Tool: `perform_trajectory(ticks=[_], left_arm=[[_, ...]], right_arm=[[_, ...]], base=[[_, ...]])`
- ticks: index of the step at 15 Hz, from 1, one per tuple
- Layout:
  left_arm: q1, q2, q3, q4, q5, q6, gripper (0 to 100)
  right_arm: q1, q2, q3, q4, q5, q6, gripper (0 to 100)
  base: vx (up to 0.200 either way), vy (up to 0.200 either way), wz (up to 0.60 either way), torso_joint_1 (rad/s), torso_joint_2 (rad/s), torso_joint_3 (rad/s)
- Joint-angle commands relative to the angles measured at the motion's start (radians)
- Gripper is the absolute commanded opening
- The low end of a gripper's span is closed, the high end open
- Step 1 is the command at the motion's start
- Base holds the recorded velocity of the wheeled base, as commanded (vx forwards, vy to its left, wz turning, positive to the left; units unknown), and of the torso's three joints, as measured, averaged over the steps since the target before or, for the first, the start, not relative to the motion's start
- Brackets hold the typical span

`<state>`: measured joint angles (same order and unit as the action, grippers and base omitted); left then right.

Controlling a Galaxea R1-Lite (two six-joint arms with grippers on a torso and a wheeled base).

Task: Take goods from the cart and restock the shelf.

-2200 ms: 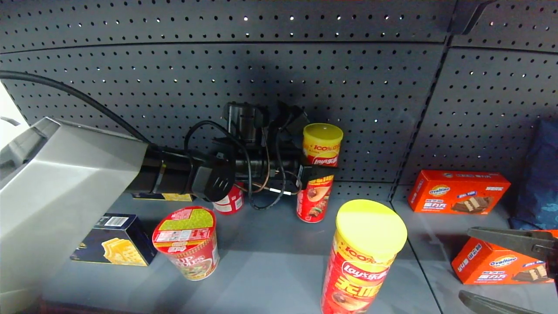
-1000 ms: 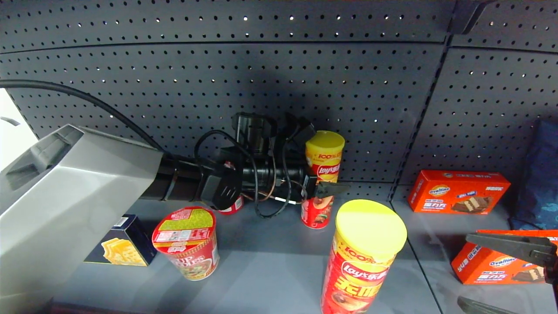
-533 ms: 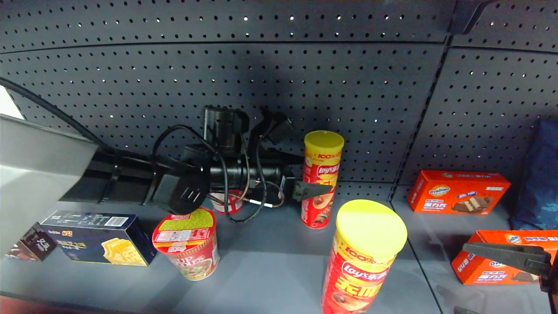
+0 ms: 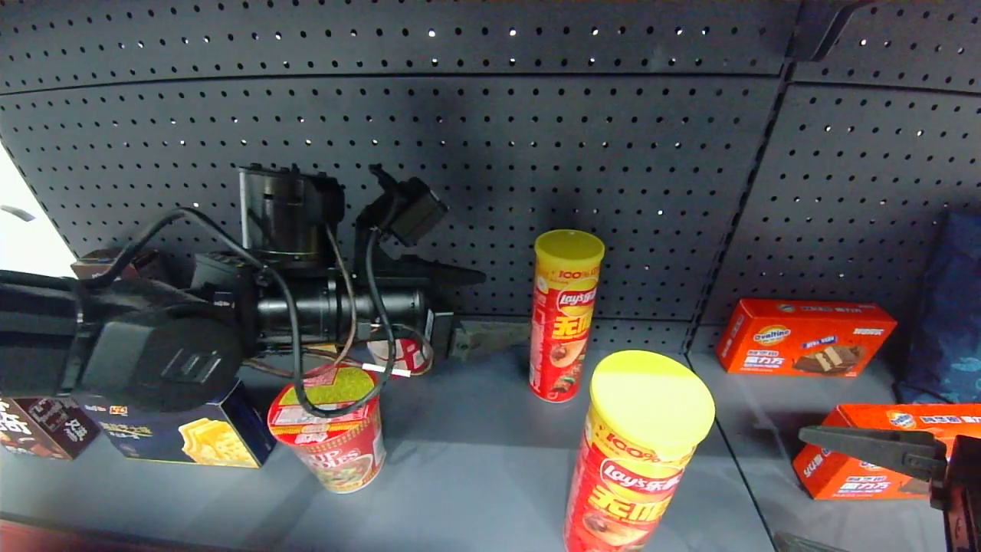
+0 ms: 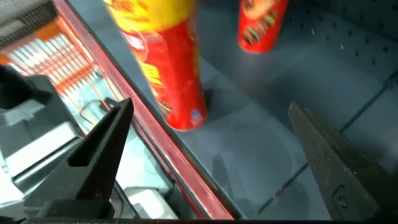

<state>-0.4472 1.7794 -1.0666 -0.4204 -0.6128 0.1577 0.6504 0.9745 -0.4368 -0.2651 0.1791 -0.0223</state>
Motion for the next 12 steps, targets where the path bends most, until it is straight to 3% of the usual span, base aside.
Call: perform_trajectory(ticks=[1,4,5,6,9,12], left_arm=[[0.019,-0.143,0.103,0.022,0.027,-0.006,100],[0.048,-0.212,0.181,0.049,0.039,0.0,100],[0.067,-0.23,0.211,0.048,0.088,0.008,100],[0.073,-0.236,0.22,0.042,0.097,0.016,100],[0.073,-0.253,0.275,-0.011,0.099,0.088,100],[0.073,-0.253,0.275,-0.017,0.099,0.091,100]], right_arm=[[0.002,0.064,-0.002,0.004,-0.02,-0.001,100],[0.014,0.118,0.004,0.009,-0.061,-0.001,100],[0.017,0.144,0.004,0.007,-0.072,-0.002,100],[0.02,0.151,0.006,0.007,-0.072,-0.002,100],[0.023,0.188,0.04,0.006,-0.073,-0.018,100],[0.023,0.217,0.053,0.004,-0.073,-0.047,100]], base=[[0.0,0.0,0.0,0.0,0.0,0.0],[0.0,0.0,0.0,0.0,0.0,0.0],[0.0,0.0,0.0,0.0,0.0,0.0],[0.0,0.0,0.0,0.0,0.0,0.0],[0.0,0.0,0.0,0.0,0.0,0.0],[0.0,0.0,0.0,0.0,0.0,0.0]])
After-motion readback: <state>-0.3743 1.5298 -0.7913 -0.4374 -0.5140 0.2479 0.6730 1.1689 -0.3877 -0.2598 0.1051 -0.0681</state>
